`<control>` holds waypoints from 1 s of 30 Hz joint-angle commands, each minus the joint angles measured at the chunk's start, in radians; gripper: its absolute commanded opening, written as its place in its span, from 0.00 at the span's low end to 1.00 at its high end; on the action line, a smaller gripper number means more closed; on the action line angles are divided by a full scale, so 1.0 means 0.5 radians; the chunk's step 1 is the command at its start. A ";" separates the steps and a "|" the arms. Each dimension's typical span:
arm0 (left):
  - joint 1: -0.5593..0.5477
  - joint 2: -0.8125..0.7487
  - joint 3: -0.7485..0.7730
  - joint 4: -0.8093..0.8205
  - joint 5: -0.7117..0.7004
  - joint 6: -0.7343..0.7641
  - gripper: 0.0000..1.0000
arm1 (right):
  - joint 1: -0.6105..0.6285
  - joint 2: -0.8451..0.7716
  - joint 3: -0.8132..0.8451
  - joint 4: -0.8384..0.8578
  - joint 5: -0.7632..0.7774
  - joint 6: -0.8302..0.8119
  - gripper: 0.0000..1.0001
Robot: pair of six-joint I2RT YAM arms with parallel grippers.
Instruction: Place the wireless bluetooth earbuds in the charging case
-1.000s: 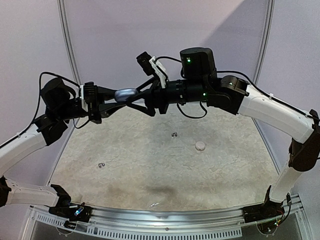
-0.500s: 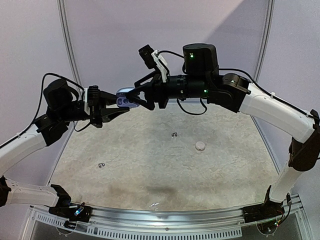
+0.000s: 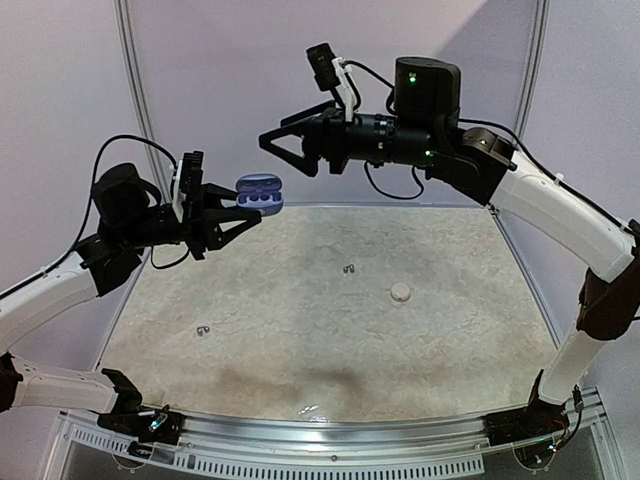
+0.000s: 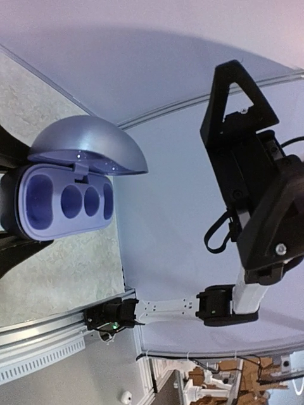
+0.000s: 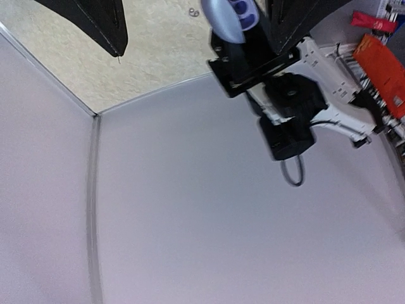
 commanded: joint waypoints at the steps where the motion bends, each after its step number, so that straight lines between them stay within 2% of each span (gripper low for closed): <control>1: 0.016 -0.025 -0.092 0.051 -0.292 -0.225 0.00 | -0.261 -0.054 -0.008 -0.203 0.385 0.410 0.77; 3: 0.023 -0.030 -0.107 0.036 -0.398 -0.205 0.00 | -0.387 0.008 -0.025 -0.415 0.559 0.631 0.68; 5: 0.032 -0.030 -0.114 0.025 -0.474 -0.173 0.00 | -0.500 0.113 -0.014 -0.602 0.605 0.873 0.60; 7: 0.041 -0.028 -0.121 0.025 -0.520 -0.127 0.00 | -0.578 0.267 0.047 -0.738 0.616 0.985 0.57; 10: 0.054 -0.019 -0.134 0.029 -0.553 -0.106 0.00 | -0.603 0.543 0.275 -0.870 0.640 1.004 0.59; 13: 0.065 -0.017 -0.156 0.040 -0.565 -0.092 0.00 | -0.652 0.829 0.384 -0.840 0.480 1.058 0.60; 16: 0.083 -0.026 -0.181 0.067 -0.577 -0.083 0.00 | -0.724 1.052 0.362 -0.686 0.279 1.304 0.58; 20: 0.109 -0.042 -0.214 0.086 -0.584 -0.067 0.00 | -0.768 1.273 0.388 -0.527 0.172 1.571 0.55; 23: 0.124 -0.060 -0.238 0.102 -0.587 -0.063 0.00 | -0.779 1.352 0.384 -0.485 0.230 1.717 0.55; 30: 0.154 -0.082 -0.290 0.149 -0.593 -0.054 0.00 | -0.808 1.382 0.304 -0.618 0.433 1.915 0.56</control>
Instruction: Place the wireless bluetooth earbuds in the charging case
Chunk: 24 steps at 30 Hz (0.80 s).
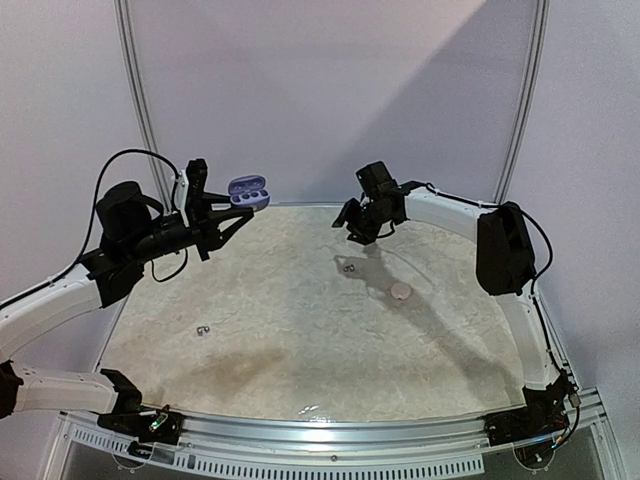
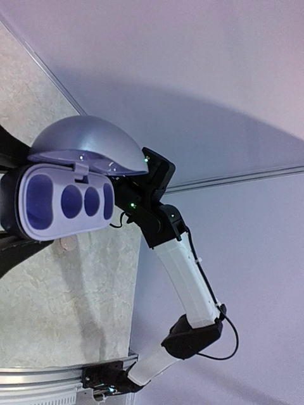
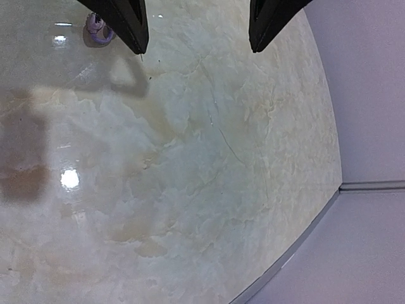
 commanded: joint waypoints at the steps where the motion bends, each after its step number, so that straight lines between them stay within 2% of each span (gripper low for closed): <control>1: 0.038 -0.038 -0.042 0.069 -0.019 0.023 0.00 | -0.011 0.016 -0.030 -0.056 0.109 0.201 0.55; 7: 0.066 -0.023 0.007 0.067 -0.003 0.056 0.00 | -0.014 0.026 -0.088 -0.235 -0.086 0.336 0.53; 12: 0.073 -0.009 0.031 0.107 0.038 0.052 0.00 | -0.023 0.019 0.038 -0.509 -0.019 0.280 0.50; 15: 0.084 -0.014 0.013 0.122 0.042 0.082 0.00 | -0.019 0.086 0.279 -0.749 0.062 0.020 0.50; 18: 0.085 -0.006 0.004 0.111 0.043 0.086 0.00 | -0.015 0.124 0.333 -0.867 0.111 -0.260 0.55; 24: 0.085 0.045 0.022 0.069 0.056 0.132 0.00 | 0.005 0.153 0.445 -1.066 0.360 -0.792 0.55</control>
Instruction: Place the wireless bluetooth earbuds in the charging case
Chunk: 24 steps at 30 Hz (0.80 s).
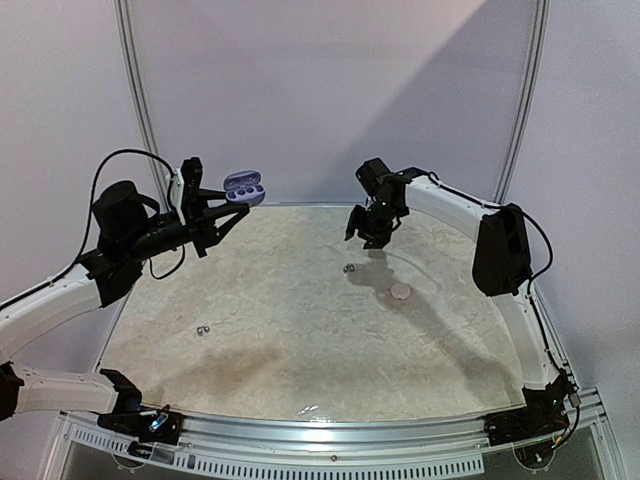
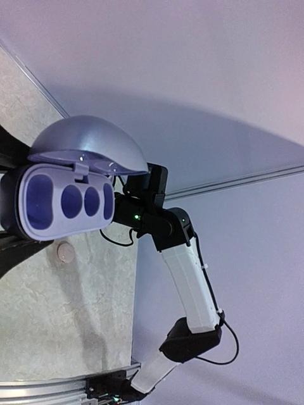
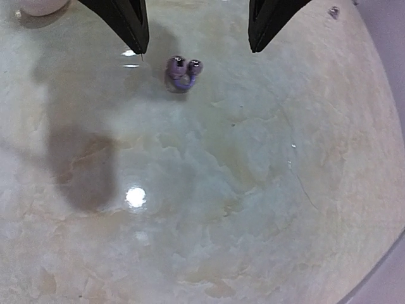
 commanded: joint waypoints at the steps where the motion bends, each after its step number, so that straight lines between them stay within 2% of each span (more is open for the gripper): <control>1: 0.025 0.065 0.044 -0.015 0.035 0.060 0.00 | 0.020 0.091 0.115 -0.243 0.234 -0.580 0.55; 4: 0.026 0.126 0.094 -0.030 0.063 0.062 0.00 | 0.062 0.123 0.210 -0.194 0.327 -0.873 0.57; 6: 0.026 0.163 0.122 -0.032 0.066 0.079 0.00 | 0.083 0.148 0.242 -0.165 0.357 -1.032 0.62; 7: 0.024 0.179 0.135 -0.037 0.068 0.091 0.00 | 0.089 0.166 0.242 -0.152 0.341 -1.142 0.72; 8: 0.026 0.196 0.151 -0.048 0.068 0.105 0.00 | 0.092 0.175 0.244 -0.152 0.334 -1.214 0.95; 9: 0.026 0.209 0.166 -0.063 0.066 0.120 0.00 | 0.099 0.184 0.240 -0.157 0.368 -1.301 0.98; 14: 0.037 0.268 0.212 -0.124 0.075 0.152 0.00 | 0.102 0.190 0.232 -0.090 0.522 -1.666 0.99; 21: 0.060 0.335 0.260 -0.148 0.100 0.140 0.00 | 0.106 0.207 0.211 0.118 0.944 -2.078 0.99; 24: 0.070 0.346 0.267 -0.171 0.098 0.149 0.00 | 0.108 0.241 0.209 0.158 0.993 -2.250 0.99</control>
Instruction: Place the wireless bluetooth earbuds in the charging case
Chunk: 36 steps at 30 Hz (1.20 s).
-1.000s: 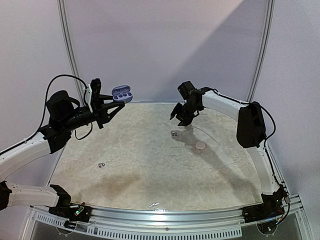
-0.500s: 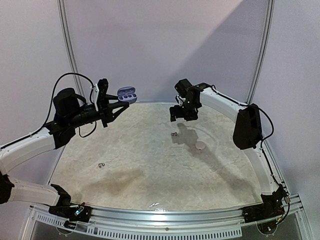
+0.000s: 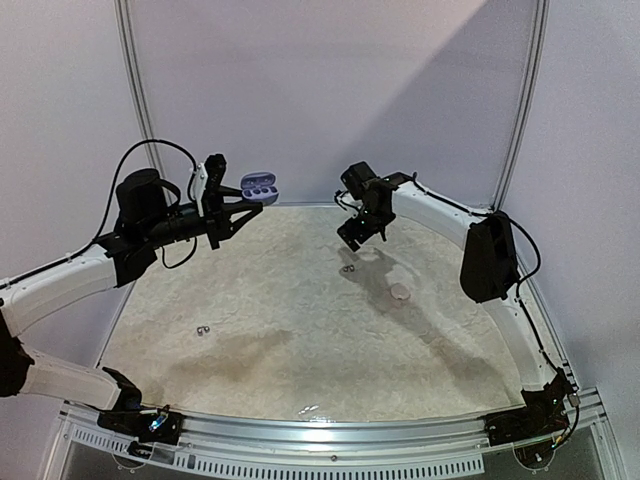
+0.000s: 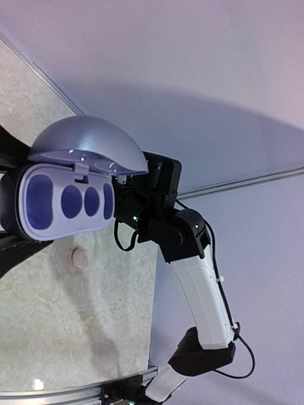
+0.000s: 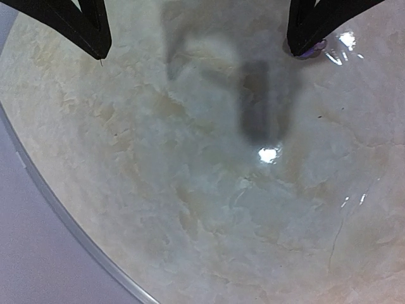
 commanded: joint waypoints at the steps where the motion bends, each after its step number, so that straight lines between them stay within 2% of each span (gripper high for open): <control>1: 0.038 0.033 0.070 -0.069 0.027 0.031 0.00 | -0.002 0.086 -0.011 0.128 0.218 -0.382 0.99; 10: 0.053 0.055 0.070 -0.081 0.015 0.032 0.00 | 0.022 0.149 -0.117 0.215 0.308 -0.892 0.99; 20: 0.068 0.054 0.066 -0.080 -0.018 0.047 0.00 | 0.114 0.146 -0.243 0.372 0.388 -1.262 0.99; 36: 0.074 0.041 0.059 -0.052 -0.024 0.070 0.00 | 0.246 0.054 -0.392 0.427 0.366 -1.387 0.99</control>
